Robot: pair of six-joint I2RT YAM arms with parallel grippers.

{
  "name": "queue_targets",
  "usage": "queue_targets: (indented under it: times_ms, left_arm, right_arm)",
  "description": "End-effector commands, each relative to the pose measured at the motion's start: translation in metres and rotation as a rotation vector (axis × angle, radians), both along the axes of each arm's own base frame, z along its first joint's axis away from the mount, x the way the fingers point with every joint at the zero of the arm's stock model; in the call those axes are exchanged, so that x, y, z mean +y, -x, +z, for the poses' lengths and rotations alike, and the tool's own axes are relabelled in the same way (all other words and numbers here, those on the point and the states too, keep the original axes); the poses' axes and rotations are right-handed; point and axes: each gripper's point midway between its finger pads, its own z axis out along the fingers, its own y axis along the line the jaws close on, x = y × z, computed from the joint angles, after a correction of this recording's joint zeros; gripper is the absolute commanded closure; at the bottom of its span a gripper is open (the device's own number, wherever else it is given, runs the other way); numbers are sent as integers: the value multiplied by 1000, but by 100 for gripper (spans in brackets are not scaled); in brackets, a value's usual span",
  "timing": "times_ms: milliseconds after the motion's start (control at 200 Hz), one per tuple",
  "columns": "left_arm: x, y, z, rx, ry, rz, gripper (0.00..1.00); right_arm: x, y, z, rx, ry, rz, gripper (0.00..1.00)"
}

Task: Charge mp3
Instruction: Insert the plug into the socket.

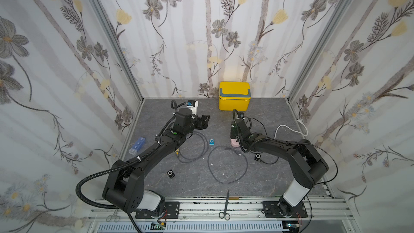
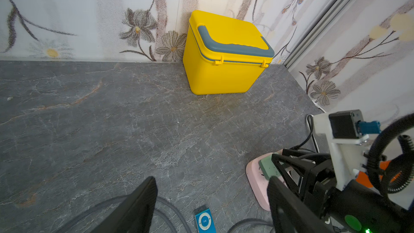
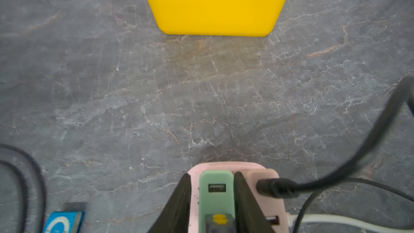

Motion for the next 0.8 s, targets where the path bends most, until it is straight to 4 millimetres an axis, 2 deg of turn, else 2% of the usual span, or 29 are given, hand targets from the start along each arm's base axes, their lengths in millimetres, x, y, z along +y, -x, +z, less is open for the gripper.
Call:
queue_targets:
  times_ms: [0, 105, 325, 614, 799]
  left_arm:
    - [3, 0, 11, -26, 2, 13, 19]
    - [4, 2, 9, -19, -5, 16, 19]
    - [6, 3, 8, -10, -6, 22, 19]
    - [7, 3, 11, -2, 5, 32, 19]
    - [9, 1, 9, 15, 1, 54, 19]
  right_arm:
    - [1, 0, 6, 12, 6, 15, 62]
    - [-1, 3, 6, 15, -1, 9, 63]
    - [-11, 9, -7, 55, 6, -7, 62]
    - [-9, -6, -11, 67, -14, 24, 58]
    - [-7, -6, -20, 123, -19, 39, 59]
